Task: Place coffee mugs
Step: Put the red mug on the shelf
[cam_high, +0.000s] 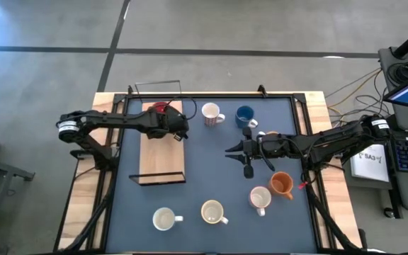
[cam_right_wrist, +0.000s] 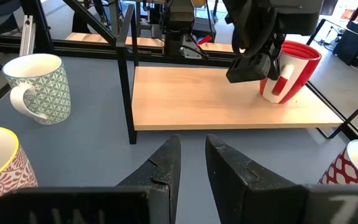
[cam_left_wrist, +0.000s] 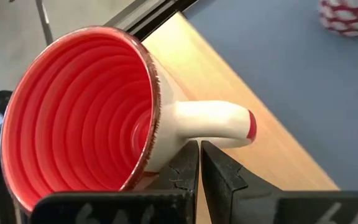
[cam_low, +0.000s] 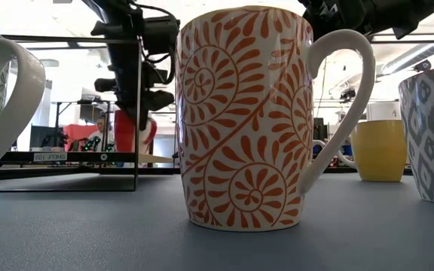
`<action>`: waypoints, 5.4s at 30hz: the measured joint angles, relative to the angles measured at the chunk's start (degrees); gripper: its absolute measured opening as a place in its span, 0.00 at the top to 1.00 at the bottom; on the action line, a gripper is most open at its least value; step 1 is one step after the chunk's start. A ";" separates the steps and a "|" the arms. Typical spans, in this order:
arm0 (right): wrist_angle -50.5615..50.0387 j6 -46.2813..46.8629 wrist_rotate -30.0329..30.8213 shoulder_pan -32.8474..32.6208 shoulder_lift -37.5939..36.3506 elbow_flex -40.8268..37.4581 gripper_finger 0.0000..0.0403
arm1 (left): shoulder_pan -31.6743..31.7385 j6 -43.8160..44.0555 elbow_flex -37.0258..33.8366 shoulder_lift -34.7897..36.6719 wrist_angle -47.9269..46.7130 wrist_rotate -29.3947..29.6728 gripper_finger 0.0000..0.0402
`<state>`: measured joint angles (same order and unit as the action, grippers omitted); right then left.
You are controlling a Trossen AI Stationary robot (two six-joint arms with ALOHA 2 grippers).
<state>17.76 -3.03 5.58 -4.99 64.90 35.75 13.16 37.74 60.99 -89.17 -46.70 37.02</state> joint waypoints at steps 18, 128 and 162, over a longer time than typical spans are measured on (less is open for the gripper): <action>-0.02 0.00 0.00 0.02 0.00 0.00 0.84 | 0.34 -4.22 1.11 0.26 11.82 -3.24 1.00; -1.22 0.35 0.02 0.02 0.00 0.00 0.84 | 21.81 -42.52 -1.57 12.44 5.63 -36.69 1.00; -1.27 0.41 0.04 0.02 0.00 0.00 0.84 | 18.90 -38.31 2.46 9.07 5.31 -14.03 1.00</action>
<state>16.49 -2.61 5.63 -4.97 64.90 35.75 32.06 -0.57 63.46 -80.09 -41.39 22.98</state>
